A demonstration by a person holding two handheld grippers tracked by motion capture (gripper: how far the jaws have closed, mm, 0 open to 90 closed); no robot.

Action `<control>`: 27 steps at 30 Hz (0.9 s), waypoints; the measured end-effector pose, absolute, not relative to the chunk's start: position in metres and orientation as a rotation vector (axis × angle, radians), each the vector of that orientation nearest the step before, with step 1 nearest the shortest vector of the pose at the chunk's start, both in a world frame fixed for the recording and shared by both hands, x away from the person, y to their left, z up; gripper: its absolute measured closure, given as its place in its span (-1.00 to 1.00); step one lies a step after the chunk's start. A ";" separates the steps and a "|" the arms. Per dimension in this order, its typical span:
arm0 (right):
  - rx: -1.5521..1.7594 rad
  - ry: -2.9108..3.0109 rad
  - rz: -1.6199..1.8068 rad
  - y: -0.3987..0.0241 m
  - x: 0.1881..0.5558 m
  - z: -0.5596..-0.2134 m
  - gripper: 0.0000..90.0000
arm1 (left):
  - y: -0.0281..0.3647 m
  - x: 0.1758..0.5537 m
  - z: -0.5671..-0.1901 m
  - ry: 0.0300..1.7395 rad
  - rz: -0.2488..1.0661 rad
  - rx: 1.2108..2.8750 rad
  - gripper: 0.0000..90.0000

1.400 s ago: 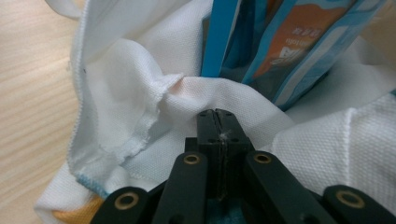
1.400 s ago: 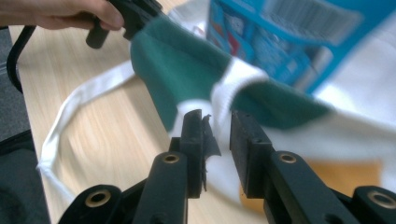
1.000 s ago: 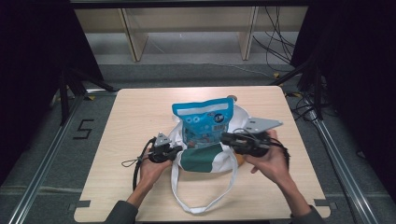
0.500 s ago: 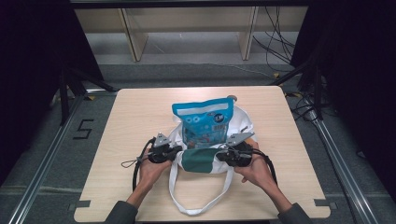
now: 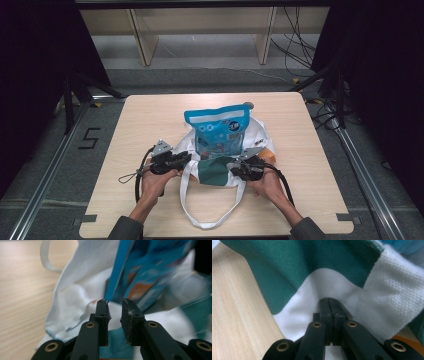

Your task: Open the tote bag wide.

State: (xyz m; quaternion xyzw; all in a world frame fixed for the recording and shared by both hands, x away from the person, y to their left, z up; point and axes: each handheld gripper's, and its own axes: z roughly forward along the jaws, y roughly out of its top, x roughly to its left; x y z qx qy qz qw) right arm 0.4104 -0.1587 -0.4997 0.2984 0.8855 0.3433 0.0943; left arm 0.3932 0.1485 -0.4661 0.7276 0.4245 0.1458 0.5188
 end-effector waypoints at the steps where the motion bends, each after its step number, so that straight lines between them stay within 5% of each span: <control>1: 0.900 2.627 1.013 -0.158 0.410 -0.499 1.00 | 0.148 0.391 -0.461 1.006 0.355 1.736 0.69; 9: 0.923 2.629 1.014 -0.158 0.408 -0.498 1.00 | 0.102 0.375 -0.444 0.887 0.270 1.750 0.85; 18: 0.920 2.616 1.020 -0.158 0.408 -0.498 1.00 | 0.059 0.370 -0.508 0.865 0.354 1.960 0.98; 27: 0.877 2.637 1.087 -0.165 0.402 -0.477 1.00 | 0.059 0.370 -0.508 0.863 0.361 1.958 0.98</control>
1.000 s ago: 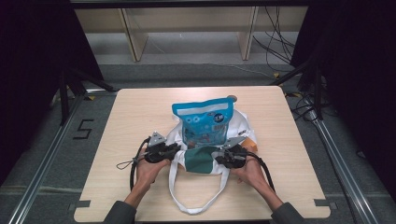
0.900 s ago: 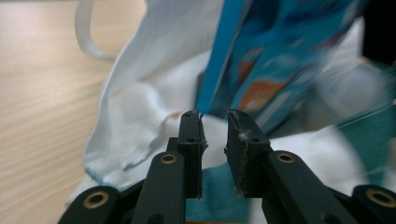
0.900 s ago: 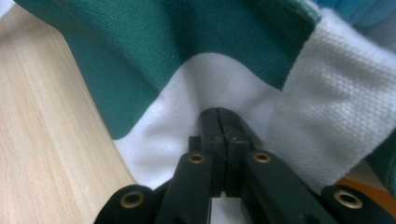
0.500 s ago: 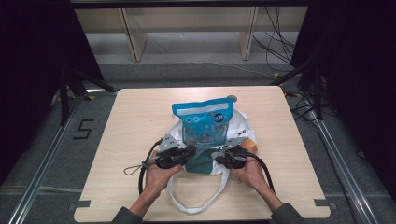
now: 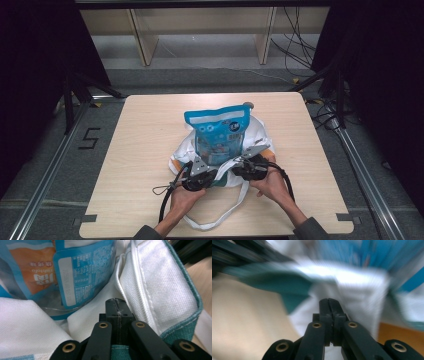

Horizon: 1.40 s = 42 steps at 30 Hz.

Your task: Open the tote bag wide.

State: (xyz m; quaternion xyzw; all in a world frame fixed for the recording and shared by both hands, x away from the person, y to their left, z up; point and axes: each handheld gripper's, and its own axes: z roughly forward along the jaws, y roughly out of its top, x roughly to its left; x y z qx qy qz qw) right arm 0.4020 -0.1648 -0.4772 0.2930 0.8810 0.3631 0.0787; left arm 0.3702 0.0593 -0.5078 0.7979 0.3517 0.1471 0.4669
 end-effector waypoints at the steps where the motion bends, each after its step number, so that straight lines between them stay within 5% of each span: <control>1: 0.836 2.635 1.114 -0.169 0.396 -0.464 1.00 | 0.059 0.370 -0.507 0.859 0.364 1.963 0.98; 3: 0.733 2.545 1.264 -0.184 0.378 -0.423 1.00 | 0.060 0.372 -0.507 0.848 0.362 1.969 0.98; 7: 0.737 2.398 1.338 -0.187 0.380 -0.404 1.00 | 0.059 0.371 -0.506 0.854 0.363 1.962 0.98; 19: 0.827 2.573 1.117 -0.164 0.405 -0.481 1.00 | 0.090 0.358 -0.458 0.873 0.323 1.742 0.84; 27: 0.831 2.577 1.076 -0.162 0.403 -0.487 1.00 | 0.093 0.347 -0.487 0.883 0.229 1.881 0.90; 33: 0.845 2.555 1.087 -0.160 0.403 -0.496 1.00 | 0.083 0.356 -0.518 0.848 0.308 1.969 0.98; 38: 0.858 2.579 1.112 -0.165 0.405 -0.495 1.00 | 0.081 0.354 -0.506 0.892 0.299 1.964 0.96; 42: 0.834 2.532 1.211 -0.176 0.406 -0.470 0.97 | 0.096 0.351 -0.468 0.843 0.329 1.846 0.72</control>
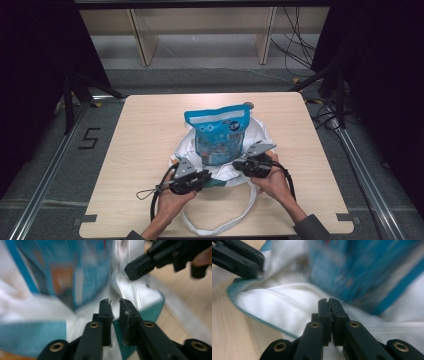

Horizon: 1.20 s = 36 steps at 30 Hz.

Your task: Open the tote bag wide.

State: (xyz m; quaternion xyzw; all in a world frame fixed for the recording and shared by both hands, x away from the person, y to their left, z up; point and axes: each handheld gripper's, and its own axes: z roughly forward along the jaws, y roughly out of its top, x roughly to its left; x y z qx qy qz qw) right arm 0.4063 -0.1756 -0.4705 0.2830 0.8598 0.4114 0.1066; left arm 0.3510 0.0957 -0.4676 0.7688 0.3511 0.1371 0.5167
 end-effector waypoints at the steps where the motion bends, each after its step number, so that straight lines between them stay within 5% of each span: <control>1: 0.827 2.490 1.249 -0.182 0.408 -0.462 0.97 | 0.101 0.353 -0.458 0.839 0.338 1.811 0.71; 9: 0.940 2.196 1.296 -0.229 0.441 -0.417 0.96 | 0.144 0.414 -0.442 0.995 0.474 1.702 0.68; 16: 1.062 2.202 1.132 -0.255 0.472 -0.454 1.00 | 0.153 0.459 -0.486 1.106 0.482 1.702 0.79; 26: 1.159 2.283 1.005 -0.254 0.482 -0.502 1.00 | 0.152 0.477 -0.522 1.155 0.476 1.806 0.98; 36: 1.020 2.290 1.189 -0.243 0.453 -0.446 1.00 | 0.149 0.456 -0.477 1.114 0.390 1.843 0.67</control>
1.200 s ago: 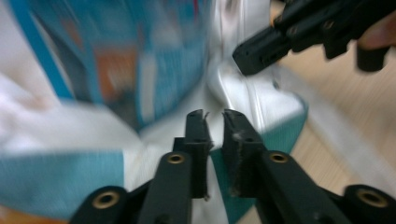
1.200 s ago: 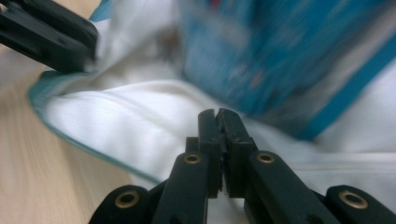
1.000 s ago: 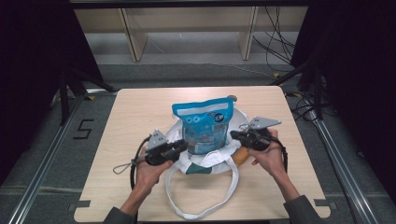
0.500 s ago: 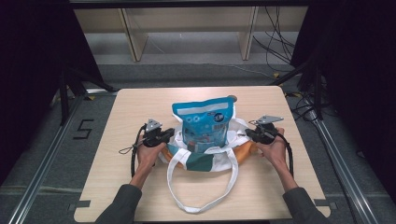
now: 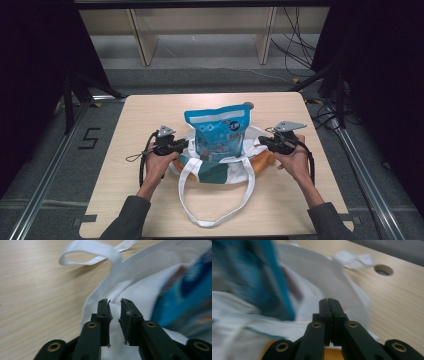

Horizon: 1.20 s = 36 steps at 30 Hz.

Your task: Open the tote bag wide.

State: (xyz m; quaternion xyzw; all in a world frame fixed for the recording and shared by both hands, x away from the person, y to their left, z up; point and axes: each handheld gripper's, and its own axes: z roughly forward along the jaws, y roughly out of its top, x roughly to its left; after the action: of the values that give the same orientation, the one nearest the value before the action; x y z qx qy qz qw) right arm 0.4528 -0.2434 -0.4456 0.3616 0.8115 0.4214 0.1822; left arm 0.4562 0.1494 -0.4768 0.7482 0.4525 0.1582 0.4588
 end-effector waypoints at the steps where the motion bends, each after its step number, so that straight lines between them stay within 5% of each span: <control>1: 0.986 2.307 1.211 -0.239 0.446 -0.441 1.00 | 0.150 0.450 -0.471 1.114 0.383 1.835 0.66; 10: 0.896 2.448 1.150 -0.214 0.415 -0.464 1.00 | 0.133 0.397 -0.484 1.062 0.343 1.829 0.64; 19: 0.921 2.551 1.015 -0.202 0.418 -0.503 1.00 | 0.119 0.408 -0.514 1.006 0.415 1.934 0.89; 36: 0.952 2.430 1.113 -0.201 0.433 -0.497 1.00 | 0.126 0.426 -0.501 1.053 0.420 1.849 0.79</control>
State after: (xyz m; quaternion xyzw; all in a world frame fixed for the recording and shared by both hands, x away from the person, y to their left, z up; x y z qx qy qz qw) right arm 0.4330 -0.2011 -0.4965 0.3316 0.8466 0.3876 0.1518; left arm 0.4260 0.1256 -0.5009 0.7536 0.4294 0.1712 0.4673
